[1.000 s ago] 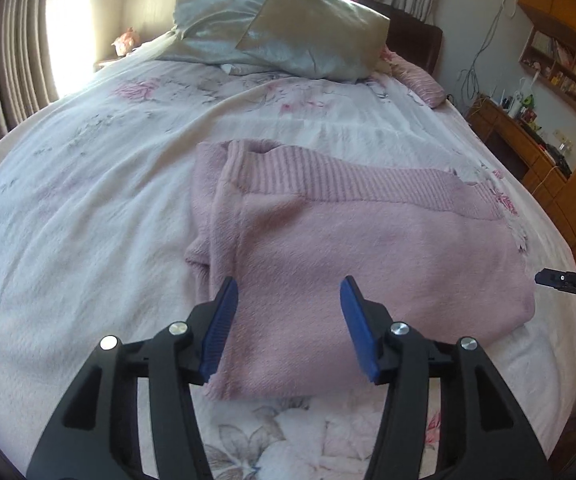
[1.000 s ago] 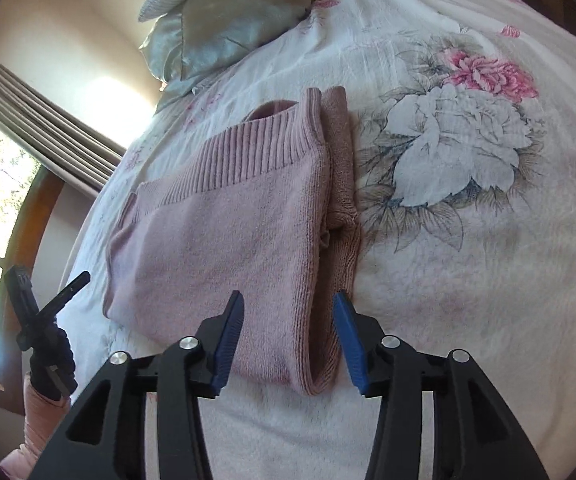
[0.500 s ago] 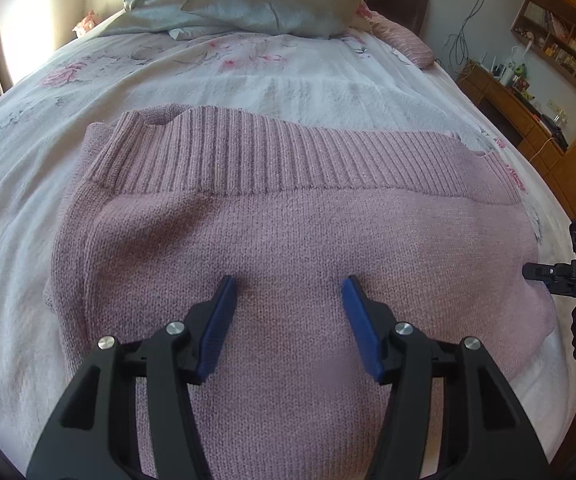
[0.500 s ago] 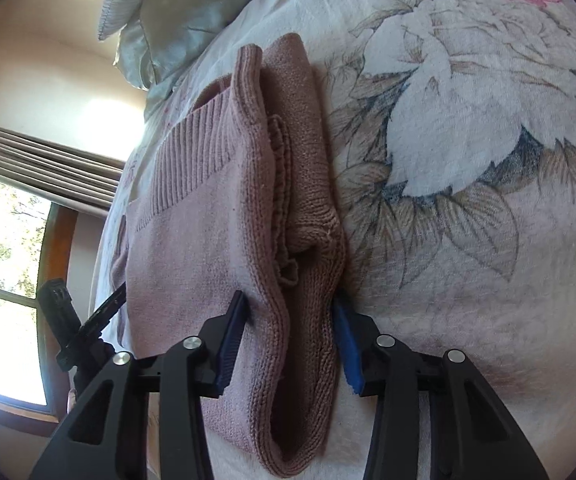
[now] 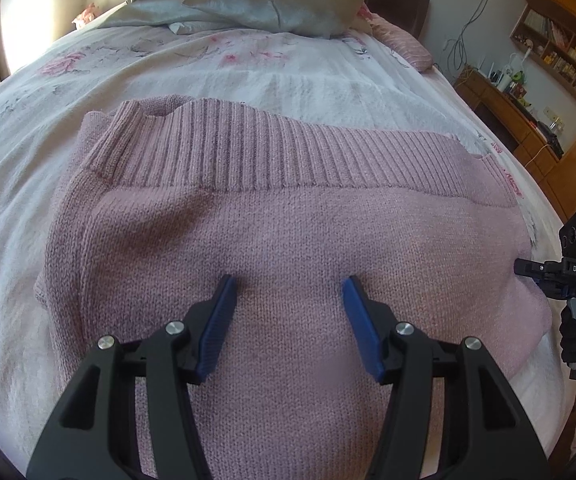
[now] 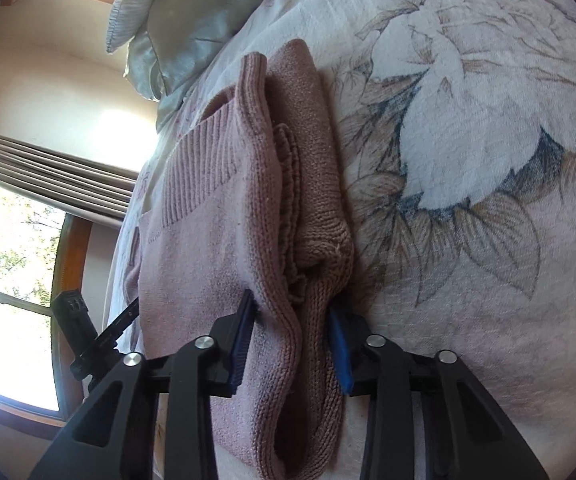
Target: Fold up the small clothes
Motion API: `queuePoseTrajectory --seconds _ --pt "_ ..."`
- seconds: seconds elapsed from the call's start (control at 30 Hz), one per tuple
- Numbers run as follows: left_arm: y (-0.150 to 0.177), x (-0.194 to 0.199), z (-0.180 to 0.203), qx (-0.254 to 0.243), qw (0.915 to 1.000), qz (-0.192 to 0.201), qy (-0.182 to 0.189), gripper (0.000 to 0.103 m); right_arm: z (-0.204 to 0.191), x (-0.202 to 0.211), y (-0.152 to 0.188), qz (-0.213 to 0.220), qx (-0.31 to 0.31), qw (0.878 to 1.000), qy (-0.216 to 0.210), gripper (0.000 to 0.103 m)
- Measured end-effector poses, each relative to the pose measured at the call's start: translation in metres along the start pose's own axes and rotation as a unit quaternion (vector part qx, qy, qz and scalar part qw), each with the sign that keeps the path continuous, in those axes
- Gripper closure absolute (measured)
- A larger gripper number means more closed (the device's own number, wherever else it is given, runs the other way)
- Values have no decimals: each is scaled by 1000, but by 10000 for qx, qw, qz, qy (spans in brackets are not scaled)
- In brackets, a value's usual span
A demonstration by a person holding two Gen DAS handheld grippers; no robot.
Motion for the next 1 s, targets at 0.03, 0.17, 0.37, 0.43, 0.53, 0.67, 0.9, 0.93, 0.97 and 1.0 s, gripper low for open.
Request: queuePoseTrajectory --seconds 0.03,0.17,0.37,0.43,0.53,0.67,0.9,0.93,0.97,1.0 --pt "0 0 -1 0 10000 -3 14 47 -4 1 1 -3 -10 9999 -143 83" --pt "0 0 -1 14 10000 -17 87 47 -11 7 0 157 155 9997 -116 86" --pt "1 -1 -1 -25 10000 -6 96 47 1 -5 4 122 -36 9999 -46 86" --pt "1 -2 -1 -29 9999 3 99 47 2 -6 5 138 -32 9999 -15 86" --pt "1 -2 -2 -25 9999 23 101 47 2 -6 5 132 -69 9999 45 87" --pt "2 -3 -1 -55 9999 54 71 46 1 -6 6 129 -199 9996 145 86" --pt "-4 41 -7 430 9979 281 406 53 -57 34 -9 422 -141 9990 -23 88" --pt "-4 51 -10 436 9976 354 397 53 -73 39 -12 443 -3 9990 27 88" --pt "-3 60 -13 418 9976 408 370 53 -91 42 -15 464 159 9988 82 88" --pt "-1 67 -15 398 9975 446 375 53 -111 43 -17 474 358 9981 136 88"
Point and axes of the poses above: each gripper's, at about its wrist camera, not at the fingertips, and x roughly against the way its jaws point, z to its right, y to its underside, the point moved 10 cm from there along -x, roughly the way its jaws point, and after that the axes turned 11 degrees about y, right-handed, at the moved point
